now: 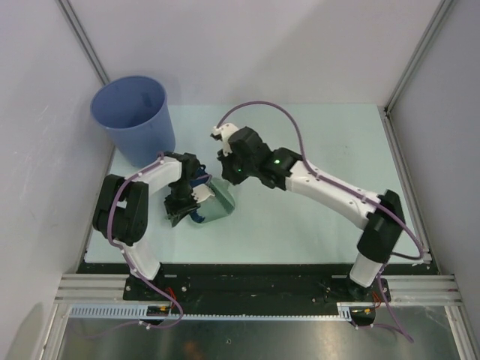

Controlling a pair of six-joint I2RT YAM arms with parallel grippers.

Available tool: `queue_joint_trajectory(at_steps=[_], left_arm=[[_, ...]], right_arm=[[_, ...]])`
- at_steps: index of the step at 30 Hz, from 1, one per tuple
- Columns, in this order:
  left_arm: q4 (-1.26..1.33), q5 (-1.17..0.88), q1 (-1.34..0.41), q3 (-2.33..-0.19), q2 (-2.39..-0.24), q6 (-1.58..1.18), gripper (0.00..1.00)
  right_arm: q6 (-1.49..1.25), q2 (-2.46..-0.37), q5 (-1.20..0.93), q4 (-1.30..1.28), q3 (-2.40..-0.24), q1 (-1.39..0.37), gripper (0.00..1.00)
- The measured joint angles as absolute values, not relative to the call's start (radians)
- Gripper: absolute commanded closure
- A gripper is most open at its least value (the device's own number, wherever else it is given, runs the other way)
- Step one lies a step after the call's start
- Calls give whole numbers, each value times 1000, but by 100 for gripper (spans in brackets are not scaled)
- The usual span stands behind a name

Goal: Sweep away the paper scraps from the table

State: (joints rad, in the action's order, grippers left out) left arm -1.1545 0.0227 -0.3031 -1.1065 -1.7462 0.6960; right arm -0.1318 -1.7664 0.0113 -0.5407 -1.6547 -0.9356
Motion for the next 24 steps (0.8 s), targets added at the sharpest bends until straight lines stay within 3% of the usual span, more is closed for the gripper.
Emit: queue_joint_trajectory(at_steps=[8,12,18,24], left_arm=[[-1138,-12,-293,-1111,-1727,694,100],[-1128,-26,-265,-1045,-1647,690,100],[-1148,-9,-157,-913,-1500,718,100],[-1155,33,-10,-947,-1523,738,100]], right_arm=[[-110,-1489,129,-466,-1605,-885,100],[-36,-1466,163,-357,-1601,-852,100],[126,-1716,213,-258,-1703,-826,100],[295,-2028,210,-228,-1844,-825,100]])
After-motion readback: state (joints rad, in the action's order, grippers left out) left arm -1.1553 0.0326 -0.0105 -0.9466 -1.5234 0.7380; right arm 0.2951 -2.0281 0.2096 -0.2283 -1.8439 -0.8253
